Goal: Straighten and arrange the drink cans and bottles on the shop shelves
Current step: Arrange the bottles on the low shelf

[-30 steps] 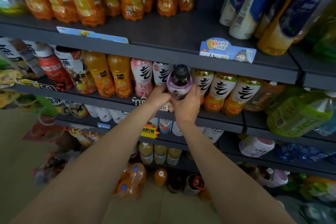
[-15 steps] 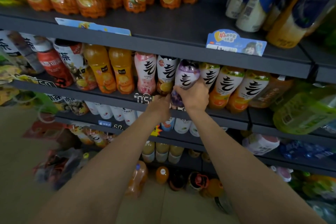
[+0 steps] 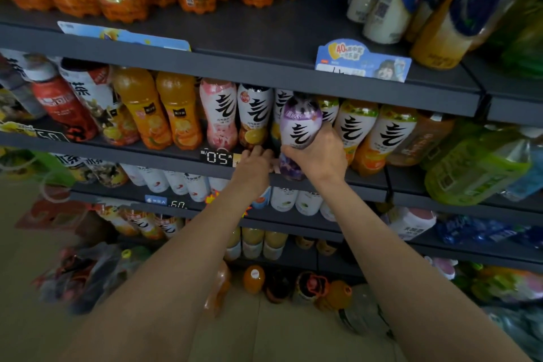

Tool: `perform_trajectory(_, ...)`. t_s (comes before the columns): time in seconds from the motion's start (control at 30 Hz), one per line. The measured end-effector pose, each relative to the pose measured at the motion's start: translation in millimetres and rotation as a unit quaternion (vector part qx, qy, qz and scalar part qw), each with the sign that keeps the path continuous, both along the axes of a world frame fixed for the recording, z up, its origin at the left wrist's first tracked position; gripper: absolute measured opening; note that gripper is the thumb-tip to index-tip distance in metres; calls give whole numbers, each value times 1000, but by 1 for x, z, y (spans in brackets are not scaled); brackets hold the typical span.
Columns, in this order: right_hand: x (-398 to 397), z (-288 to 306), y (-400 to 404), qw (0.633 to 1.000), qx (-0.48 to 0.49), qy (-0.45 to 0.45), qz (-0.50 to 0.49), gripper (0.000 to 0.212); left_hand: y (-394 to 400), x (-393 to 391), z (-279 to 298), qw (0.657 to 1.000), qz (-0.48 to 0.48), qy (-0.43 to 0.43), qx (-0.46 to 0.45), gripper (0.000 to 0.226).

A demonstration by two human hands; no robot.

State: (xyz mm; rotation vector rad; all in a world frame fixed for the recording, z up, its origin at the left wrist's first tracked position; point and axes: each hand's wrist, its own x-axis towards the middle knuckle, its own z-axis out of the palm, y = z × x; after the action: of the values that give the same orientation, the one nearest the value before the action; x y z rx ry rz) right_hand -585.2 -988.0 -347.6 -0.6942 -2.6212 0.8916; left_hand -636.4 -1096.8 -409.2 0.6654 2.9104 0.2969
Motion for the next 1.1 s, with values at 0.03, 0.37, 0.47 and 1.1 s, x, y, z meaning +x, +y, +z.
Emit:
perform_trajectory(0.03,2,2,3,1000,16,-11,10,72,-1,1,-1,1000,7,-3,10,45)
perform_trajectory(0.37,23,-17,17,988,56,35,142,63,-12,4,-3,994,24,-42,98,34)
perform_trajectory(0.47,22,-14,11,984,30,118,133,63,-15,2,-4,989,42,-52,131,26)
perform_trajectory(1.1,-33,-25,-17,996,-68,57,-18,67,-13,-10,-2,985,51,-68,153,26)
